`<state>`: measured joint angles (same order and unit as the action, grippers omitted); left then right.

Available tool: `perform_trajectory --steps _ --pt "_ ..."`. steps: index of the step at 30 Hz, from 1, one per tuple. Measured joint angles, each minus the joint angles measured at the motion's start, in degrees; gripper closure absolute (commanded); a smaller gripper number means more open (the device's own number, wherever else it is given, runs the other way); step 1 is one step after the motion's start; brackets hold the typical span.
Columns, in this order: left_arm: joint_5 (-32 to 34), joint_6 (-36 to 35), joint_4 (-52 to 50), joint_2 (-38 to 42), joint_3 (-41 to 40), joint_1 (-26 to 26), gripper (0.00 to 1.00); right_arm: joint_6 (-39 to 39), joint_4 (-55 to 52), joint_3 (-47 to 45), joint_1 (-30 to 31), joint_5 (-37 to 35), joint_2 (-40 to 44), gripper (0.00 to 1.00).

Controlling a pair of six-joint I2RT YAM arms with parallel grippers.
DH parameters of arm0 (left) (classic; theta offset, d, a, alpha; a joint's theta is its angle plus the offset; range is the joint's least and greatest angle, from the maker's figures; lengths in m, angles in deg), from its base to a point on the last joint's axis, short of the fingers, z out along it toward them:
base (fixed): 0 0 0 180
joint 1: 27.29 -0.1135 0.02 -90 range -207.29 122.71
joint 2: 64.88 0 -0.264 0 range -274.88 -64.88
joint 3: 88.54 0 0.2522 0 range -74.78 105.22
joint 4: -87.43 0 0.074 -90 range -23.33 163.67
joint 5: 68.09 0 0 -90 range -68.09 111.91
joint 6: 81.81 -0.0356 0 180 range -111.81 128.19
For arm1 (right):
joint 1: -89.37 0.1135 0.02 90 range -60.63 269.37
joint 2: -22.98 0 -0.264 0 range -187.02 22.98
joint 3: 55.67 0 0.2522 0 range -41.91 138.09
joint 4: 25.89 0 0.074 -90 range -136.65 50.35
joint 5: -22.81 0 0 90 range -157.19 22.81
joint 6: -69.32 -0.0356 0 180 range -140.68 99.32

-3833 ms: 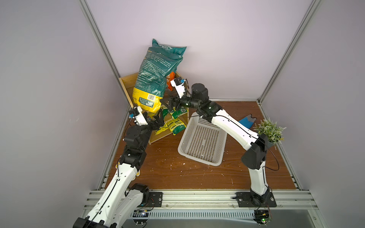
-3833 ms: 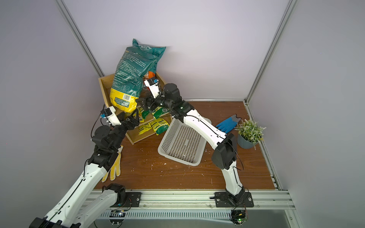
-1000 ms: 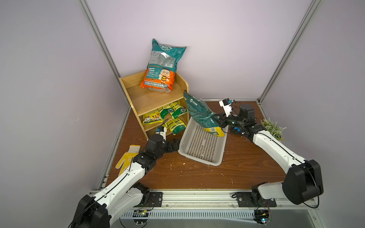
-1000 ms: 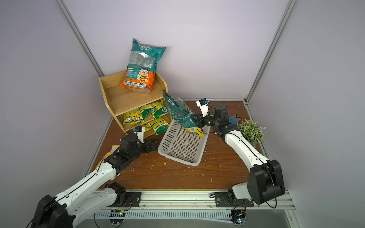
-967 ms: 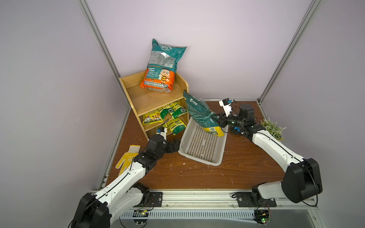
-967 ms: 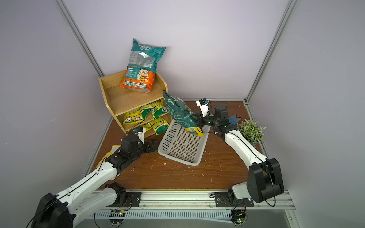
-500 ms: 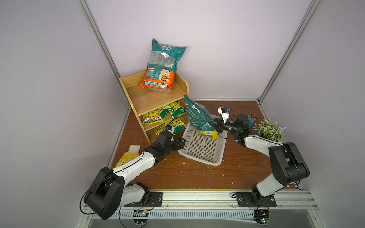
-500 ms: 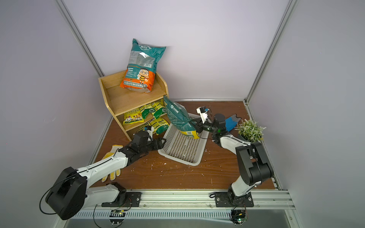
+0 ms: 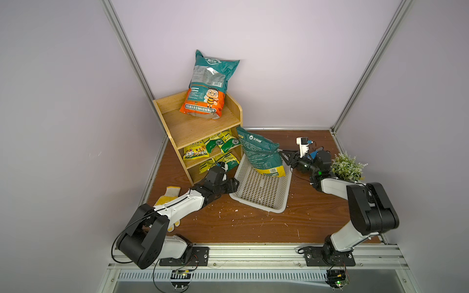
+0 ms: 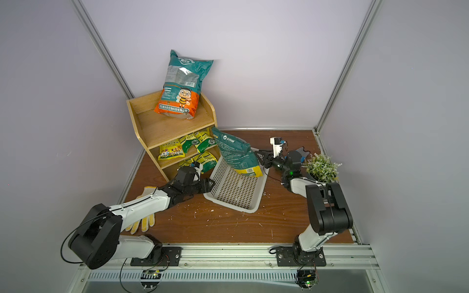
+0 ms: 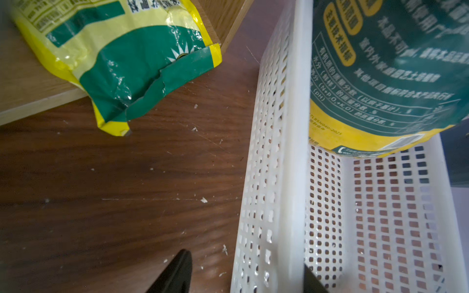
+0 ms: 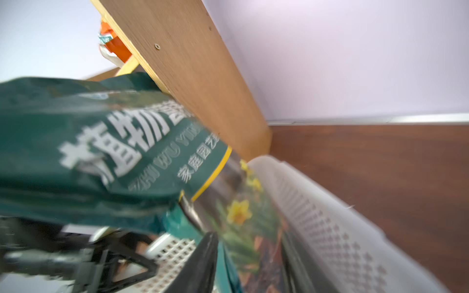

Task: Take down the fertilizer bag from the shelf
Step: Place the fertilizer bag in the storage box.

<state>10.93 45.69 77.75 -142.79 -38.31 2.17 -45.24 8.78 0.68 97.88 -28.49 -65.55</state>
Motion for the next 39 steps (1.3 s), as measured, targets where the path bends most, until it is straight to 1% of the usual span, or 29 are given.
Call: perform_trajectory --steps 4,7,9,11,16,17,18,19,21,22,25,27,31,32,34,35,36,37,38,39 --pt "0.33 -1.9 -2.4 -1.25 2.12 0.04 0.46 9.84 -12.17 3.56 1.64 -7.82 10.43 0.52" --pt "1.44 -3.87 -5.25 -2.58 4.52 0.07 0.48 16.59 -20.35 4.83 4.94 -13.86 17.33 0.5" --pt "2.38 -5.4 -7.32 -3.69 6.36 0.09 0.48 20.76 -26.34 6.34 9.14 -18.1 20.37 0.48" --pt "3.3 -6.64 -9.03 -4.35 7.69 -0.09 0.49 23.93 -30.86 7.72 13.35 -20.63 21.88 0.45" --pt "3.61 -8.87 -10.34 -4.85 8.68 -2.25 0.49 30.45 -39.15 8.22 23.89 -25.99 24.68 0.42" --pt "3.54 -9.05 -10.32 -4.85 8.7 -2.67 0.49 31.52 -39.95 7.89 25.75 -27.04 25.18 0.41" --pt "3.52 -9.18 -10.29 -4.81 8.7 -2.97 0.49 32.74 -40.59 7.06 27.82 -28.17 25.99 0.38" --pt "3.54 -9.25 -10.29 -4.74 8.7 -3.17 0.48 33.75 -41.0 5.79 29.51 -28.87 27.08 0.31" --pt "3.52 -9.25 -10.27 -4.72 8.7 -3.23 0.48 35.08 -40.92 2.62 31.74 -29.35 29.77 0.02" --pt "3.52 -9.25 -10.25 -4.72 8.7 -3.23 0.48 35.43 -40.94 0.98 32.35 -29.44 31.3 0.01" --pt "3.52 -9.25 -10.32 -4.72 8.74 -3.23 0.47 37.09 -41.03 -0.61 34.03 -30.03 33.09 0.01" --pt "3.52 -9.27 -10.38 -4.72 8.79 -3.26 0.47 38.12 -40.74 0.17 35.47 -31.12 32.13 0.01" --pt "3.52 -9.27 -10.38 -4.74 8.79 -3.28 0.47 40.54 -35.76 0.48 37.13 -32.89 27.52 0.01" --pt "3.52 -9.27 -10.38 -4.74 8.79 -3.28 0.47 40.98 -34.45 0.48 37.18 -33.07 26.12 0.03" --pt "3.52 -9.25 -10.38 -4.74 8.79 -3.3 0.46 41.7 -32.41 1.16 37.18 -33.68 22.64 0.1" --pt "3.52 -9.25 -10.38 -4.74 8.79 -3.3 0.46 41.86 -31.67 1.95 37.18 -33.86 20.63 0.2" --pt "3.52 -9.25 -10.38 -4.74 8.79 -3.3 0.46 41.88 -31.1 2.95 37.16 -33.9 18.73 0.39" --pt "3.52 -9.25 -10.4 -4.74 8.79 -3.3 0.46 42.29 -30.58 3.91 37.13 -33.88 17.29 0.63" --pt "3.52 -9.25 -10.4 -4.74 8.76 -3.32 0.46 42.32 -29.75 4.9 37.11 -34.01 16.02 0.82" --pt "3.52 -9.25 -10.4 -4.74 8.76 -3.32 0.46 42.34 -28.92 5.46 37.05 -34.03 15.32 0.98"
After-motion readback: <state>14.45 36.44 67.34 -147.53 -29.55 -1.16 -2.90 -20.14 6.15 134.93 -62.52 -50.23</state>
